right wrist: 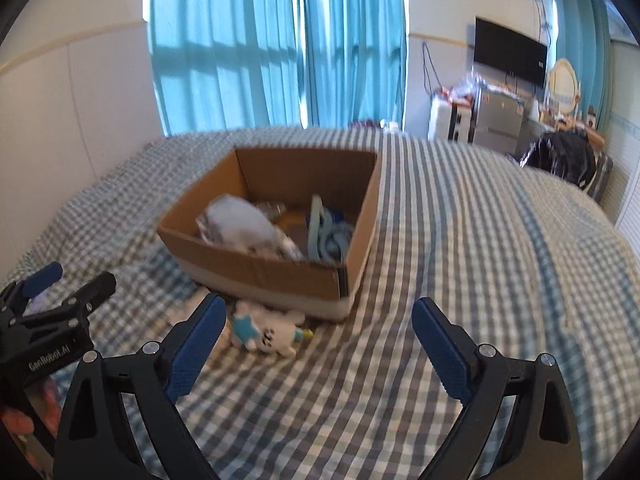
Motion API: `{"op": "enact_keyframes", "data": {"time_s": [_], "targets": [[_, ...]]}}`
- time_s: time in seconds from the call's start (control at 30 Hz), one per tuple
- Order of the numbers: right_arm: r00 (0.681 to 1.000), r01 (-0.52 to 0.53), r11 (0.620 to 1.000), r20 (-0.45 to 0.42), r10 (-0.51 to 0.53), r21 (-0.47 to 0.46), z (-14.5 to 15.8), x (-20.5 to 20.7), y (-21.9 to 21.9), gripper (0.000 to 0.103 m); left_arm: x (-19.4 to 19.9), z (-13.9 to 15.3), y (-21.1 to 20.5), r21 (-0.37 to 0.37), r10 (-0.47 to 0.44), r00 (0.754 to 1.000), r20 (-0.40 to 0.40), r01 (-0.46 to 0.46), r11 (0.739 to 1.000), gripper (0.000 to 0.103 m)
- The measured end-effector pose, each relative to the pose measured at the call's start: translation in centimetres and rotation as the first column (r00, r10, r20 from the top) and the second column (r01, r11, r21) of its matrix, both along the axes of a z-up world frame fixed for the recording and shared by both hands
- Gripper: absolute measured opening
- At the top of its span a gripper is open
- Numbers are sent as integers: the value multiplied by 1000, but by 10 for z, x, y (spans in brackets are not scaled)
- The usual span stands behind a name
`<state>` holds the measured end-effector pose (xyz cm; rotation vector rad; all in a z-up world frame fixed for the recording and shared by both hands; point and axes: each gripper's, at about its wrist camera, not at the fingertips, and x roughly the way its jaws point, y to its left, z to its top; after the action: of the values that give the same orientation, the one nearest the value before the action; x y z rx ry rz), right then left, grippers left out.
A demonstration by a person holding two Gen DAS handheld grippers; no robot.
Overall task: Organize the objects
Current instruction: 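Grasp the wrapped lace cloth with the left tool while the right tool grasps the bunny plush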
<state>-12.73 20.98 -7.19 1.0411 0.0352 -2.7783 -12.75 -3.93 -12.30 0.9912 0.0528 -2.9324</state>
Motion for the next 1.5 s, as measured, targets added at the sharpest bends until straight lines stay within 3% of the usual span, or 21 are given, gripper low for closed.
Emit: {"op": "enact_keyframes", "data": {"time_s": [0.27, 0.4, 0.43, 0.47, 0.53, 0.63, 1.0, 1.4, 1.47, 1.5], "targets": [[994, 11, 1000, 108, -10, -9, -53, -27, 8, 95, -26, -55, 45, -135, -132, 987, 95, 144, 980, 103], [992, 17, 1000, 128, -15, -18, -62, -33, 11, 95, -45, -67, 53, -96, -181, 975, 130, 194, 976, 99], [991, 19, 1000, 132, -17, -15, -63, -33, 12, 95, -49, -68, 52, -79, -191, 972, 139, 203, 976, 90], [991, 18, 1000, 136, -17, -9, -65, -33, 12, 95, -51, -70, 51, -65, -199, 969, 149, 210, 975, 65], [989, 17, 1000, 144, -16, -1, -67, -31, 12, 95, -56, -76, 49, -26, -213, 957, 195, 222, 975, 37], [988, 14, 1000, 153, -15, 6, -68, -29, 9, 95, -50, -72, 41, 3, -203, 961, 187, 207, 978, 20], [988, -28, 999, 150, 22, 38, -54, -21, -34, 95, -20, -34, -1, -17, -84, 986, 142, 87, 996, 20], [975, -9, 998, 223, -6, 65, -87, -66, -61, 95, -28, -38, -24, 13, -46, 985, 164, 44, 999, 20], [972, -17, 998, 233, 3, 58, -91, -67, -61, 91, -28, -40, -21, 13, -48, 984, 172, 46, 999, 20], [973, -19, 998, 232, 4, 65, -93, -65, -61, 84, -27, -41, -19, 12, -50, 983, 177, 49, 999, 20]]}}
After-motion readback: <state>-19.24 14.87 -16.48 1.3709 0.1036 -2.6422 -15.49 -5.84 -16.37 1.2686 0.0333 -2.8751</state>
